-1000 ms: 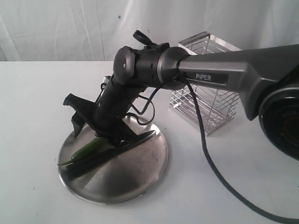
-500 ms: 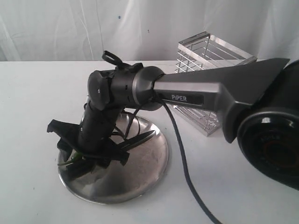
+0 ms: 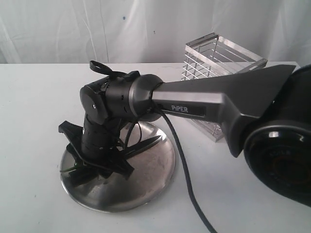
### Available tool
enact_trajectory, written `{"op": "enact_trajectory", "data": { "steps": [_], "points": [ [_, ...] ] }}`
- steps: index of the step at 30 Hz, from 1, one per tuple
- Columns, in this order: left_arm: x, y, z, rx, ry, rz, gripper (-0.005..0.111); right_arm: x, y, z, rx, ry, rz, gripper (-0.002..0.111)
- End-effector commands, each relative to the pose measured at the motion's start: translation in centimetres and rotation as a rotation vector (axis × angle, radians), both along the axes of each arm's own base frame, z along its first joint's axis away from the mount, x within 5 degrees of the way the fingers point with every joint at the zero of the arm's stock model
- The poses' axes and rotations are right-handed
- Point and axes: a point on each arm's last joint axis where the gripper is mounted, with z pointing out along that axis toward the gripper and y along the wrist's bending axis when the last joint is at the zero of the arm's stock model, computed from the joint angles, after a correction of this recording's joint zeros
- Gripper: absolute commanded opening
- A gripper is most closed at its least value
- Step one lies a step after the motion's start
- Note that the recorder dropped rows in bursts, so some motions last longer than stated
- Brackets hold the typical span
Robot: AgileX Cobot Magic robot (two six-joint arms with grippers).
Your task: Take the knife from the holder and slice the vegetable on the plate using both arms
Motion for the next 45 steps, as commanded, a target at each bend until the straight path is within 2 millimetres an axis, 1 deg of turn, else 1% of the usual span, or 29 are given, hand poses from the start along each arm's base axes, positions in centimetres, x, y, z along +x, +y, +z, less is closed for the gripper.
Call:
{"op": "enact_trajectory", "data": {
  "steps": [1,10,17,24,30,35,38,40,42,45],
  "points": [
    [0.0,0.0,-0.1,-0.008,0.001,-0.005,0.0,0.4,-0.1,-0.2,-0.023,-0.036,-0.032,0.055],
    [0.0,0.0,-0.1,-0.008,0.001,-0.005,0.0,0.0,0.0,-2.1,-0.061,0.026,-0.038,0.055],
    [0.0,0.0,-0.1,-0.008,0.001,-0.005,0.0,0.0,0.1,-3.3,-0.077,0.042,-0.044,0.055],
    [0.0,0.0,-0.1,-0.008,0.001,-0.005,0.0,0.5,0.6,-3.5,-0.025,-0.002,-0.086,0.055],
    [0.0,0.0,-0.1,-0.008,0.001,-0.005,0.0,0.3,0.3,-3.8,-0.059,0.022,-0.087,0.038],
    [0.0,0.0,-0.1,-0.008,0.001,-0.005,0.0,0.1,0.5,-3.7,-0.044,0.039,-0.061,0.025],
    [0.0,0.0,-0.1,-0.008,0.001,-0.005,0.0,-0.1,0.6,-3.5,-0.032,0.044,-0.015,0.013],
    [0.0,0.0,-0.1,-0.008,0.001,-0.005,0.0,-0.3,0.5,-3.0,-0.041,0.038,0.015,0.005],
    [0.0,0.0,-0.1,-0.008,0.001,-0.005,0.0,-0.4,0.2,-2.4,-0.065,0.033,0.03,0.0],
    [0.0,0.0,-0.1,-0.008,0.001,-0.005,0.0,-0.3,-0.5,-0.9,-0.115,-0.002,0.049,0.0]
  ]
}}
